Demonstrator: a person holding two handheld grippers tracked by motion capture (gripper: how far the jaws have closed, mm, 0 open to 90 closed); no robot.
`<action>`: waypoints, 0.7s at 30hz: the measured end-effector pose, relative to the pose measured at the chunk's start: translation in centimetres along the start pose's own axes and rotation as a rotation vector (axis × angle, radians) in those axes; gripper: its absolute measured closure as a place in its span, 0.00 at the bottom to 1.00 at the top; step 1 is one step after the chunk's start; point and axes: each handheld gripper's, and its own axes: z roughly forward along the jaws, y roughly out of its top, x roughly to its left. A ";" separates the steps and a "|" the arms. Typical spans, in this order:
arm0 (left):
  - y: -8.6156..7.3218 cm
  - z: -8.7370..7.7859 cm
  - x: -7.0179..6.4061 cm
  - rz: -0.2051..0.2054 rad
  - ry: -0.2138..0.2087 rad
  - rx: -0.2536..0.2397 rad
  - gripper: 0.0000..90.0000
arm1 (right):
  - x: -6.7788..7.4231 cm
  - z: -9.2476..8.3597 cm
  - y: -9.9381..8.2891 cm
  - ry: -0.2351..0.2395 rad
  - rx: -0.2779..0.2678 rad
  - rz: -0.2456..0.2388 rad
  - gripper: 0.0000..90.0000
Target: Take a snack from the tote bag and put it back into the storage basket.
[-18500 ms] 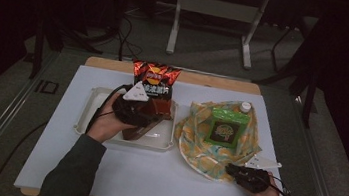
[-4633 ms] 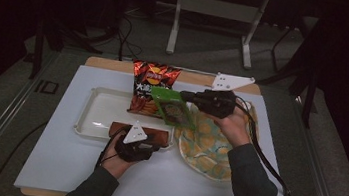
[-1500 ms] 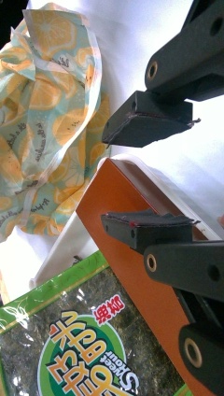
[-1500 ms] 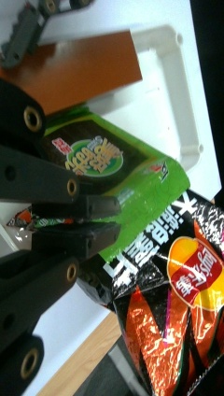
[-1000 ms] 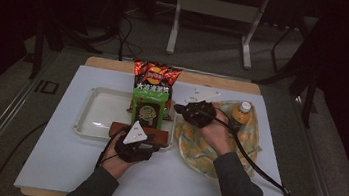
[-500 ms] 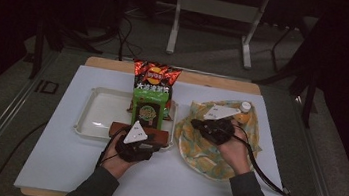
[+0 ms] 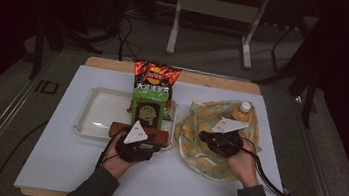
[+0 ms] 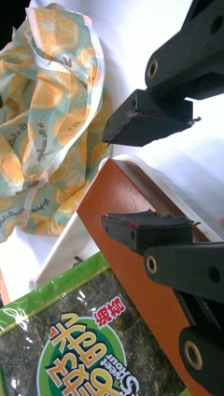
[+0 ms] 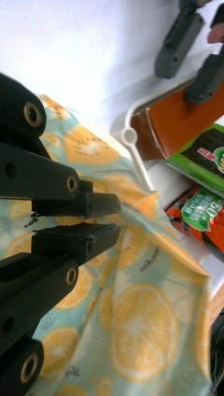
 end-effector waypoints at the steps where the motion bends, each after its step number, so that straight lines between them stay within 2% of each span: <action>1: 0.0 0.0 0.0 0.000 0.000 0.000 0.59 | 0.1 -0.1 -0.4 -0.002 0.004 0.005 0.92; 10: 0.0 0.0 0.0 -0.001 0.002 0.000 0.59 | -0.2 -0.9 -2.3 -0.015 -0.004 0.053 0.91; 21: 0.0 0.1 0.0 -0.001 0.001 -0.001 0.59 | -2.7 -2.3 -4.1 -0.116 -0.034 0.129 0.86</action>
